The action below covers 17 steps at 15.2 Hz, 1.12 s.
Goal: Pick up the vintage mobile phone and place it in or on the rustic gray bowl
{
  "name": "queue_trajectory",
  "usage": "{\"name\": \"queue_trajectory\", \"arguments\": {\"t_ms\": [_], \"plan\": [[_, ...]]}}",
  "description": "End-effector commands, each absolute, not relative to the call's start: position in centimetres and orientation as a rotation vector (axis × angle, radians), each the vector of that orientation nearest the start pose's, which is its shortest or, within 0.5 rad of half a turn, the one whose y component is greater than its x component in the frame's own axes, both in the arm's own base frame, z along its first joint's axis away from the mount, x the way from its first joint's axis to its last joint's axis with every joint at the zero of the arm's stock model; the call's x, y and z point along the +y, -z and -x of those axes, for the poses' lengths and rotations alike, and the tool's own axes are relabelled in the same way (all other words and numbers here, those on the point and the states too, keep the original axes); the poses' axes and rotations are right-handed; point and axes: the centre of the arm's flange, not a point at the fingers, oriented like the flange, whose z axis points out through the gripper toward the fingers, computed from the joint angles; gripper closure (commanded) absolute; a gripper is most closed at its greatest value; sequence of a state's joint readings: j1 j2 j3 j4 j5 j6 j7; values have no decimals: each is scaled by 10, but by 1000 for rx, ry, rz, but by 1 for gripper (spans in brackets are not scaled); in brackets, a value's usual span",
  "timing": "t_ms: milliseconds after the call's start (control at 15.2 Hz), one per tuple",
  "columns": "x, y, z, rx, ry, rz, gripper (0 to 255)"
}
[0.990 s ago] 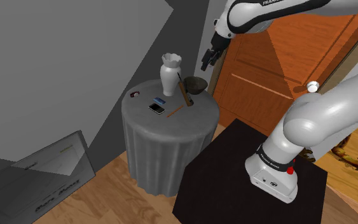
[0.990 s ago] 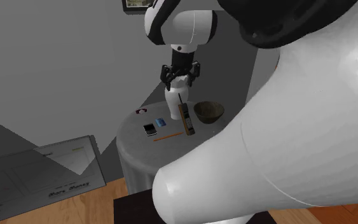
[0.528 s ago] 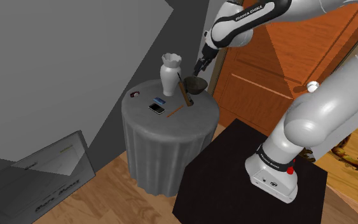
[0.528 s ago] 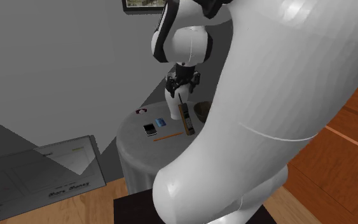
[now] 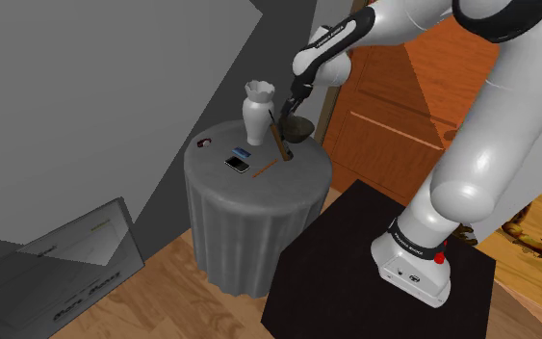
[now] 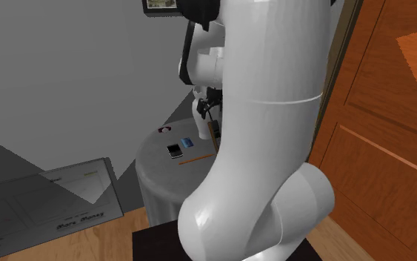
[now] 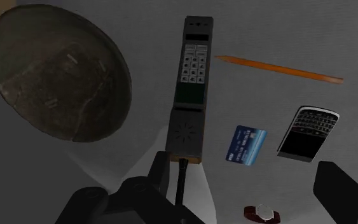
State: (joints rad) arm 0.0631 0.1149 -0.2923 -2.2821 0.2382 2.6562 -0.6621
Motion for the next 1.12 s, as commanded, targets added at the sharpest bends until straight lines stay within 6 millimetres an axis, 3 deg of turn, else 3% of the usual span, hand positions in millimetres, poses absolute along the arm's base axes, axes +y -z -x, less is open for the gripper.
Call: {"name": "queue_trajectory", "arguments": {"t_ms": [0,330,858,1056], "plan": [[-138,-316,-554,-410,467,3105,0],[-155,-276,-601,-485,507,3101,0],[-155,-237,-615,-486,508,3101,0],[-155,-237,-615,-486,508,3101,0]]}}
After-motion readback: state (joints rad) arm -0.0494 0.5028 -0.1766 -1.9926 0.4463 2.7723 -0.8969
